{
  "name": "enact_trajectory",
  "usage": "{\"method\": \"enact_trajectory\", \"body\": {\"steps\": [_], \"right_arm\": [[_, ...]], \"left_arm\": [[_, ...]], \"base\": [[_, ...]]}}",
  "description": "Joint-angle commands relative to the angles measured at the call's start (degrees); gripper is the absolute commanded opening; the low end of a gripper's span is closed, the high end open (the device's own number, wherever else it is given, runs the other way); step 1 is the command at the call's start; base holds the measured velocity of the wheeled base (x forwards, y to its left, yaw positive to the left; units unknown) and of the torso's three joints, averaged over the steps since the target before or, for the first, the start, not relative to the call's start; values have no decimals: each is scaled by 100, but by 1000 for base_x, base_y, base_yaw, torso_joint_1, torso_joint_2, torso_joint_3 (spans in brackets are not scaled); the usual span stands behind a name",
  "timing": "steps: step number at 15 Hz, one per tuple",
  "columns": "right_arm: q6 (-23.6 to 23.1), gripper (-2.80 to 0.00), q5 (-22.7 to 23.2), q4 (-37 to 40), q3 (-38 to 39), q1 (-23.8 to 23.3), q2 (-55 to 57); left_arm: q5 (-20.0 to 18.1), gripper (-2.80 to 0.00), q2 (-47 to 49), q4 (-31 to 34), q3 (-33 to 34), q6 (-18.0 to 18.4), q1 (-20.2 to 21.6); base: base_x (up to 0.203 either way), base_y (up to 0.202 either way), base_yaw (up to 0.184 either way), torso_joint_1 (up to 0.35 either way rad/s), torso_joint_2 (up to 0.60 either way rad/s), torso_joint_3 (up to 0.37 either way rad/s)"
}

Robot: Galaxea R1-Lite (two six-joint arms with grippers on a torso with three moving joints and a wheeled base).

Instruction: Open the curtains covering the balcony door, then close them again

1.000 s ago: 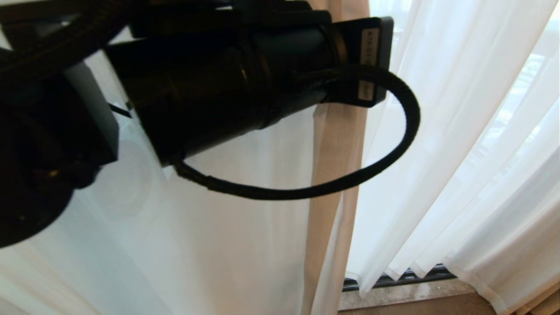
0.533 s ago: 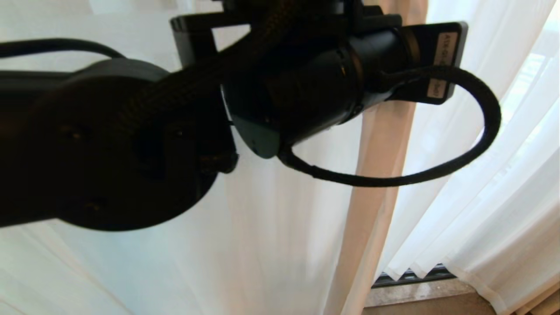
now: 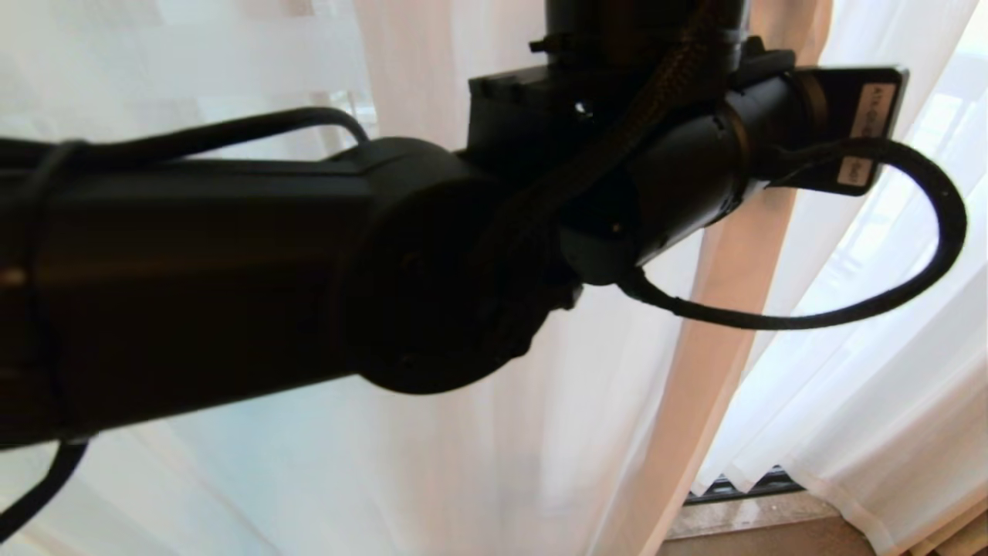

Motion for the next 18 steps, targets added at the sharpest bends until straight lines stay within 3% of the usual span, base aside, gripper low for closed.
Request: {"method": "enact_trajectory", "body": {"steps": [1, 11, 18], "right_arm": [[-3, -280, -1, -4, 0, 0, 9], [-3, -280, -3, -4, 0, -6, 2], [-3, -280, -3, -4, 0, 0, 9]], "left_arm": [[2, -280, 254, -6, -192, -6, -97], [-1, -280, 571, 11, -711, -6, -556], [8, -280, 799, -33, -720, -6, -541]], "base": [[0, 0, 0, 0, 0, 0], [0, 0, 0, 0, 0, 0], [0, 0, 0, 0, 0, 0]]}}
